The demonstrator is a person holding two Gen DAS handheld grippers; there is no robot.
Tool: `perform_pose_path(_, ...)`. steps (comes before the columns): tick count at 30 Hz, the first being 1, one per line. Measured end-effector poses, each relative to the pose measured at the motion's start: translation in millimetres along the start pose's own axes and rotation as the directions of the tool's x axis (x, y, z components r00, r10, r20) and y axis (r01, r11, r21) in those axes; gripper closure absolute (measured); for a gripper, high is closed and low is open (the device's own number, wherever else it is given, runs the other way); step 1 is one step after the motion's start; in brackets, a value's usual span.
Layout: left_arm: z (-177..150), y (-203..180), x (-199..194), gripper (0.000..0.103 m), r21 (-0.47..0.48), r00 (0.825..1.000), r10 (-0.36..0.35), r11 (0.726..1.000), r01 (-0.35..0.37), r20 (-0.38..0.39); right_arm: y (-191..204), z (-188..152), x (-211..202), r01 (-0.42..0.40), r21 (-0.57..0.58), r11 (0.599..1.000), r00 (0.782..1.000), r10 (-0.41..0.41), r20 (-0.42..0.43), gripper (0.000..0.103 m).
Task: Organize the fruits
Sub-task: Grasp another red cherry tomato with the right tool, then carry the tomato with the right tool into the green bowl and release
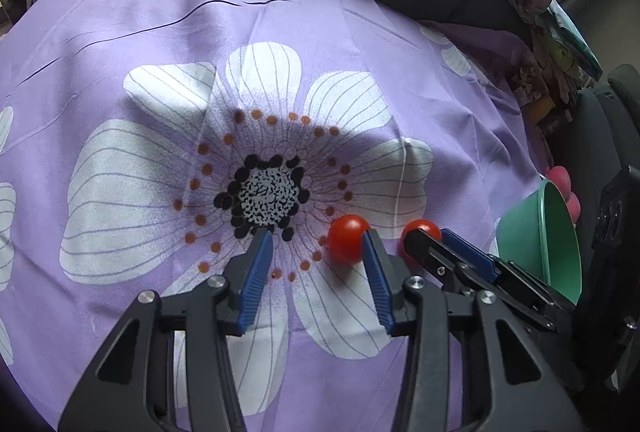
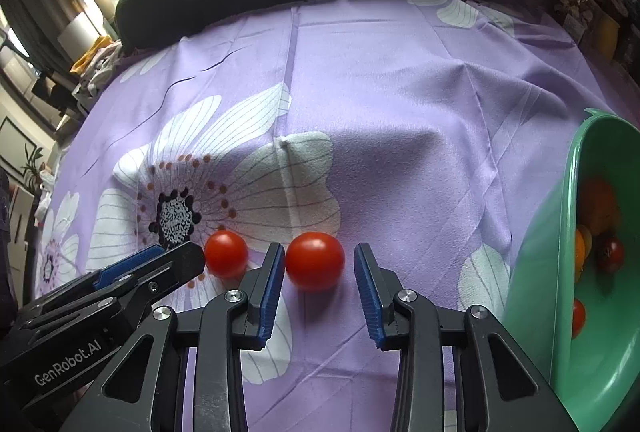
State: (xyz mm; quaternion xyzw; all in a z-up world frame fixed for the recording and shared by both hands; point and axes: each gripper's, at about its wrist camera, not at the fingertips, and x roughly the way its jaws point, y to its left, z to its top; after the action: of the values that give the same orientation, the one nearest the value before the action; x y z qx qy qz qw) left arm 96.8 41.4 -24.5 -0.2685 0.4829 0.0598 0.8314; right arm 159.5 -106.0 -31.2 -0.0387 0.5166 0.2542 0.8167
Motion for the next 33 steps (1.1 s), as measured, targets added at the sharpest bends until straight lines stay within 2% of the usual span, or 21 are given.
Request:
perform_pose_path(9,1,-5,6,0.058,-0.005,0.999,-0.031,0.999,0.031,-0.009,-5,-6,-7,0.028,0.013,1.000,1.000,-0.028,0.000,0.071)
perform_pose_path(16,-1,-20,19,0.058,0.036,1.000,-0.011,0.999,0.012,-0.023,-4,-22,-32,-0.001,-0.001,1.000,0.999,0.001,0.041,0.071)
perform_pose_path(21,-1,-25,22,0.059,0.056,1.000,0.005,0.998,-0.005,-0.003,-8,-22,-37,-0.022,0.009,1.000,0.999,0.021,0.041,0.071)
perform_pose_path(22,-1,-25,22,0.060,0.059,1.000,0.010,0.998,-0.010,0.004,-8,-22,-37,-0.023,0.010,1.000,0.999,0.022,0.041,0.071)
perform_pose_path(26,-1,-25,24,0.076,0.062,0.999,0.036,0.997,-0.037,0.021,-8,-22,-37,-0.017,0.012,1.000,0.999,0.016,0.038,0.071)
perform_pose_path(33,-3,-22,22,0.076,0.045,0.999,0.037,0.998,-0.039,0.032,-8,-23,-40,-0.021,0.021,1.000,0.999,0.020,0.047,0.071)
